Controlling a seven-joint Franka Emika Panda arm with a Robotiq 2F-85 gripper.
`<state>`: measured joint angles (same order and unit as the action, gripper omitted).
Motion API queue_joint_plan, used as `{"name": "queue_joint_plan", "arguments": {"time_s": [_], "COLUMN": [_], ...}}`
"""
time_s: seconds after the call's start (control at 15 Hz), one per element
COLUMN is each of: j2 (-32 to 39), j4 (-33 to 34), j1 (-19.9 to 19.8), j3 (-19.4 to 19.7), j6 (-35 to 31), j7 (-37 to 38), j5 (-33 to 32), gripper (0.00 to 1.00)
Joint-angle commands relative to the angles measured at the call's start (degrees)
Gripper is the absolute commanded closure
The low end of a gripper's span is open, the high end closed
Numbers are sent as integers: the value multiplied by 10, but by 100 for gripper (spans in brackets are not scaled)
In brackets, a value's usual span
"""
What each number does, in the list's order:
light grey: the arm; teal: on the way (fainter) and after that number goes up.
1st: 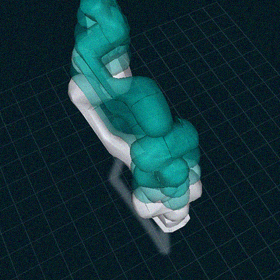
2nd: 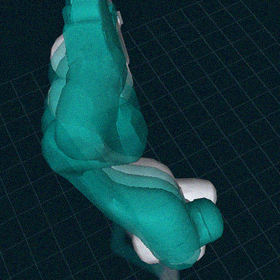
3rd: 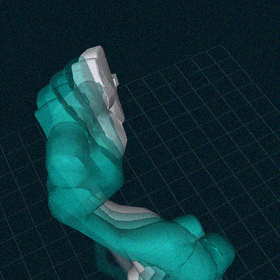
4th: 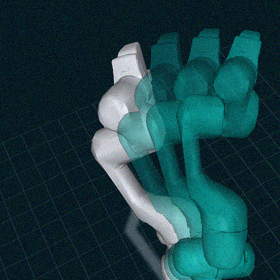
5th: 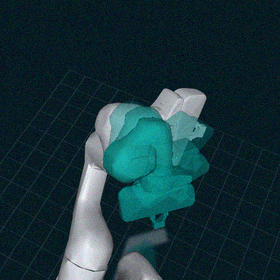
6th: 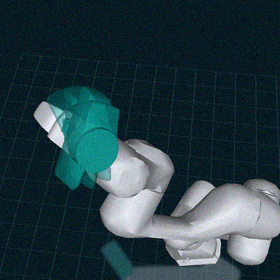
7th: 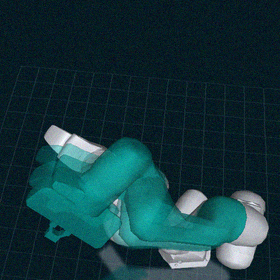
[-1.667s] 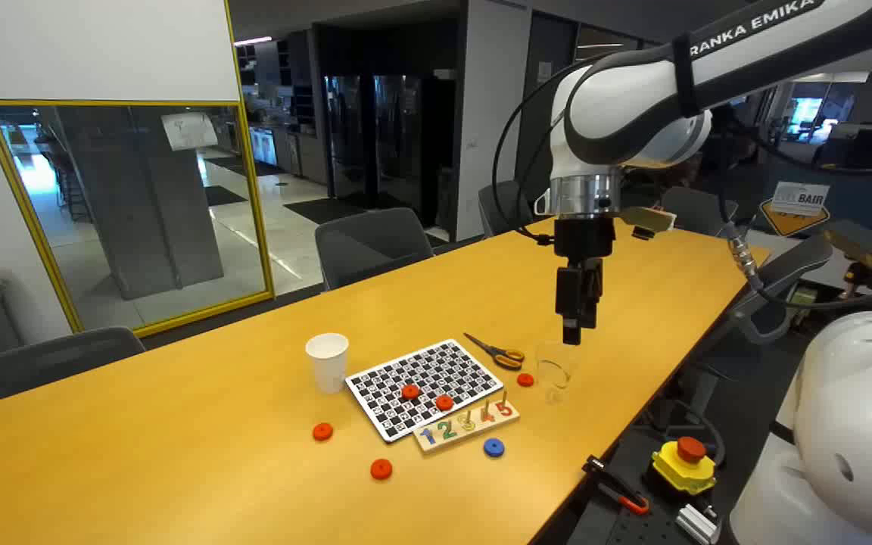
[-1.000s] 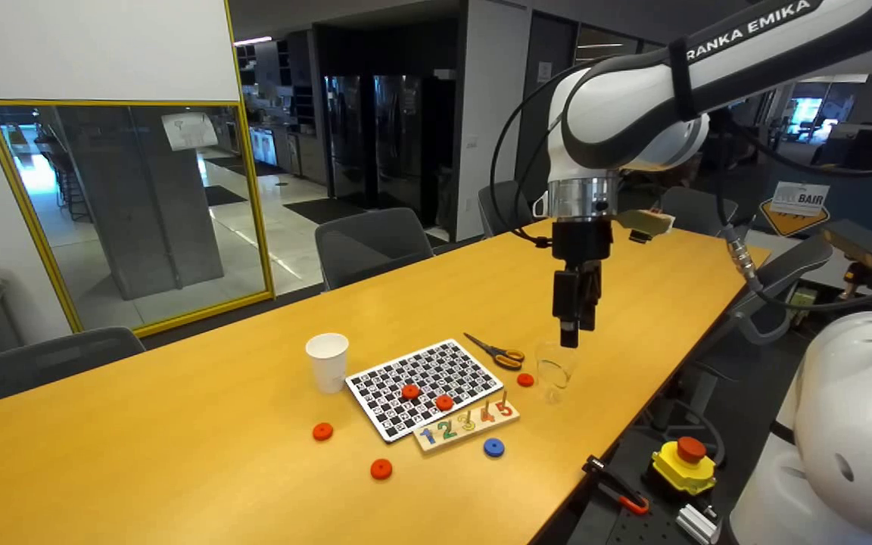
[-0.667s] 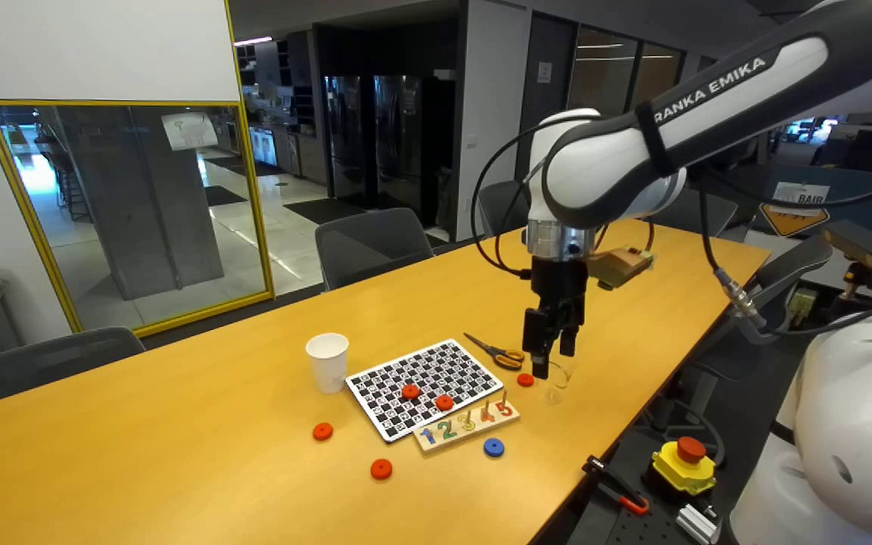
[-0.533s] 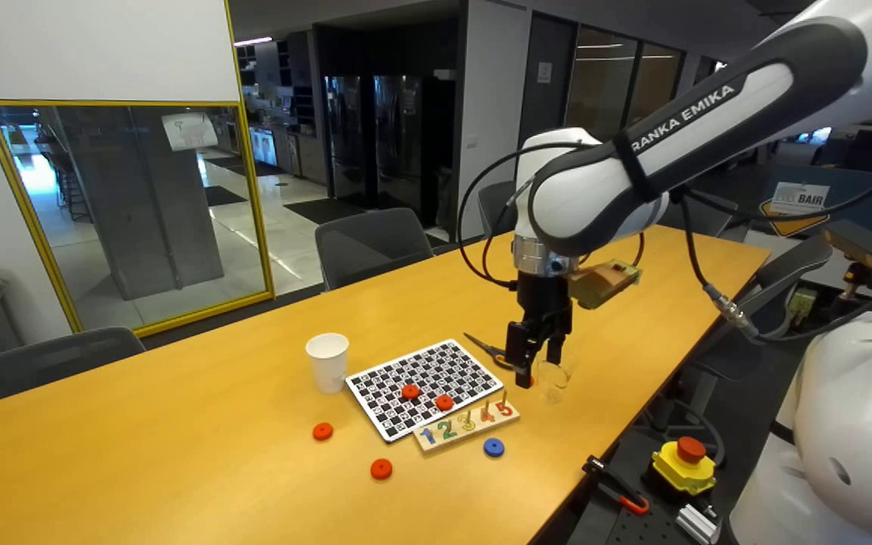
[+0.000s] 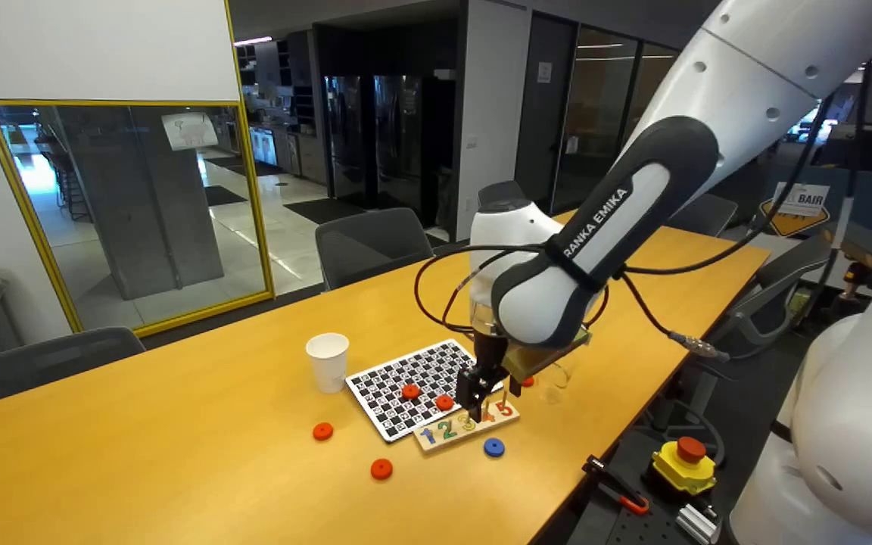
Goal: Put the blue object in the colourless cup then put the orange objects in the white cup
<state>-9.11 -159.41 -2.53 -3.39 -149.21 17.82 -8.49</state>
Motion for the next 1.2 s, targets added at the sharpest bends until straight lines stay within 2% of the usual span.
{"name": "queue_joint_plan", "arguments": {"time_s": [0.0,0.13,0.33,0.53,0.87,1.13], "j2": [55,81,126,167,228,260], "j4": [1,1,1,1,2,3], "j1": [-15,-7,3,13,31,12], "j3": [-17,-8,9,37,92,65], "j6": [-35,-51,-110,-158,-246,-295], "j7": [116,158,191,186,141,61], "j5": [-73,-99,-103,-87,-42,64], "gripper": [0,0,0,0,0,0]}}
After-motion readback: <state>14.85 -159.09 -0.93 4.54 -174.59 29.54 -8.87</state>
